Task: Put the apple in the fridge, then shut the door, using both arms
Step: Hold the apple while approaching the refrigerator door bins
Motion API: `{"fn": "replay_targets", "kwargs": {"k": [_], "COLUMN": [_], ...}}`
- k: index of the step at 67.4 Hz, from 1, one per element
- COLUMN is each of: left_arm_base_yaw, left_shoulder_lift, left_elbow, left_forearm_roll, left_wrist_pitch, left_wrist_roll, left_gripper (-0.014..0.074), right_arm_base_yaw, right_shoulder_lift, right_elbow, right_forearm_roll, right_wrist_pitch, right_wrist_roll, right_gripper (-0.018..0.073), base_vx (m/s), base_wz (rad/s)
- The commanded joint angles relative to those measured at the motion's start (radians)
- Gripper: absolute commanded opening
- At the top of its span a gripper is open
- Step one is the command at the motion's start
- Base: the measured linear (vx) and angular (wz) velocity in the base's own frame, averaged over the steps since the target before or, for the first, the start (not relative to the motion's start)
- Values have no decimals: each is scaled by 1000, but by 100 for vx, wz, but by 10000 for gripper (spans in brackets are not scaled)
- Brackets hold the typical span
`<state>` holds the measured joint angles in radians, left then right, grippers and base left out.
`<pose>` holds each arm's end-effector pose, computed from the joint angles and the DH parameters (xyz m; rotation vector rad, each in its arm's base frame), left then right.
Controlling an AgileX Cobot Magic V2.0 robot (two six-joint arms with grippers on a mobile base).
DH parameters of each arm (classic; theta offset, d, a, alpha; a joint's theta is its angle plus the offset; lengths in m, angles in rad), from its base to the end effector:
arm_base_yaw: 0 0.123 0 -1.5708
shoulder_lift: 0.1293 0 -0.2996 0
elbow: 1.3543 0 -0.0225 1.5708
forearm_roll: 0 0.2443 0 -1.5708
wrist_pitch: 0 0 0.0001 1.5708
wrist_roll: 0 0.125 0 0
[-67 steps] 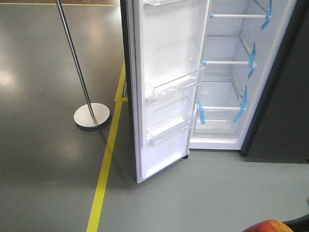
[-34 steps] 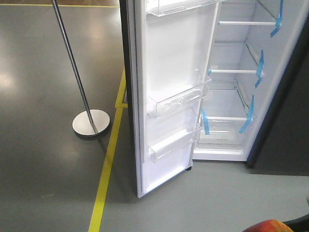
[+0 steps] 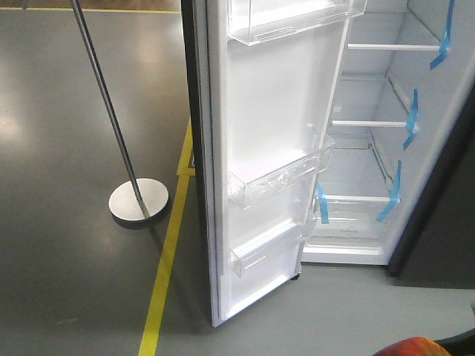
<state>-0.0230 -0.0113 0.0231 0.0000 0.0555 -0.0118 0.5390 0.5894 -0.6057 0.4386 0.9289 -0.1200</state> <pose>0.0694 -0.0016 0.2015 0.0087 1.5509 -0.0275 0.0630 0.0873 0.2854 -0.6342 2.3283 0.7392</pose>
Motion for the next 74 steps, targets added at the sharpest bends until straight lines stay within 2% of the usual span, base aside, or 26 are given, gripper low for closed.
{"fn": "replay_targets", "kwargs": {"k": [1,74], "left_arm_base_yaw": [-2,-2], "left_shoulder_lift": [-1,-1], "left_elbow": [13,13], "left_forearm_roll": [0,0], "left_wrist_pitch": [-69,-69], "left_wrist_roll": [-8,-8], "left_gripper": [-6,-6], "right_arm_base_yaw": [0,0], "right_shoulder_lift": [0,0], "right_elbow": [-28,-28], "right_forearm_roll": [26,26], "right_wrist_pitch": [-52,-52], "right_wrist_roll": [-6,-6], "right_gripper": [149,149], "base_vx": [14,12], "base_wz": [2,-1]}}
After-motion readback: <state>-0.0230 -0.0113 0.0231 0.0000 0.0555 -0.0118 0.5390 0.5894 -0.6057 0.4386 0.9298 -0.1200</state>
